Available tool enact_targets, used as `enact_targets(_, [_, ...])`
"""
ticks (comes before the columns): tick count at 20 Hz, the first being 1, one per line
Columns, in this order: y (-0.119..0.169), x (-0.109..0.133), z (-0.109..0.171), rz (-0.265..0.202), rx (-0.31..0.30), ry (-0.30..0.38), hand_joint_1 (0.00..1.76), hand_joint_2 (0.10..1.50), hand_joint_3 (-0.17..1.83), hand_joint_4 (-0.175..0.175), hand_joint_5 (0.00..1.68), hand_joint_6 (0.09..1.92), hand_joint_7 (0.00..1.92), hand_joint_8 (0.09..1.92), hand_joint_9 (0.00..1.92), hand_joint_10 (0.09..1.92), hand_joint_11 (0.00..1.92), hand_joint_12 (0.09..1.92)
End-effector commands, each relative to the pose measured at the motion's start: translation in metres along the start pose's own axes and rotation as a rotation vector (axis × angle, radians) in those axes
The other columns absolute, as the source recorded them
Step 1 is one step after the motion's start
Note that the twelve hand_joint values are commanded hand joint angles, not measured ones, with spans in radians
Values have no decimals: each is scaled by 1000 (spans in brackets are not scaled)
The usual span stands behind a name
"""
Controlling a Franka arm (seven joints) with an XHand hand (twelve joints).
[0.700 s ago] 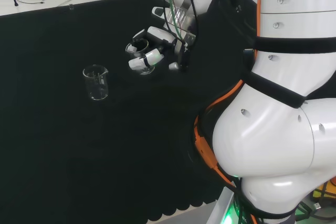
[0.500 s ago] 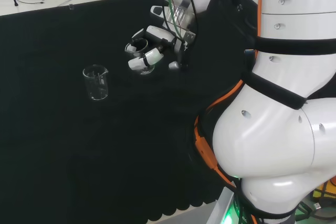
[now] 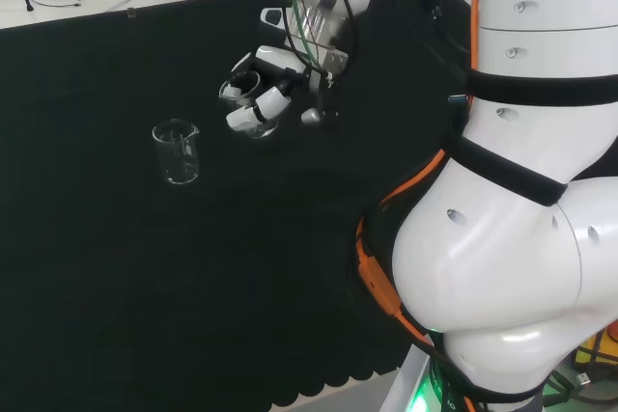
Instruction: Pour the water from the handheld beaker into the one on the table.
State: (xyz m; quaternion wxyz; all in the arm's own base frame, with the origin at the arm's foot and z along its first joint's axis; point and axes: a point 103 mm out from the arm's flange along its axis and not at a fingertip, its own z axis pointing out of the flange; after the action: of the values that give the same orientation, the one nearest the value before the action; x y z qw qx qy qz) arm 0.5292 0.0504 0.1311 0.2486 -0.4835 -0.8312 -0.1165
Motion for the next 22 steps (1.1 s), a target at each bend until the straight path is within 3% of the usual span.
enact_targets(1, [13,12,-12,45,81,-133,1286,673,777,-175,1074,1037,1135,1015,1283,965,1085,897])
enact_targets(13, [43,41,-3,128,215,-339,1285,659,811,-175,1069,1062,1130,1040,1295,982,1100,897])
enact_targets(22, [57,53,2,166,306,-445,1286,648,832,-175,1071,1067,1134,1045,1314,986,1107,891])
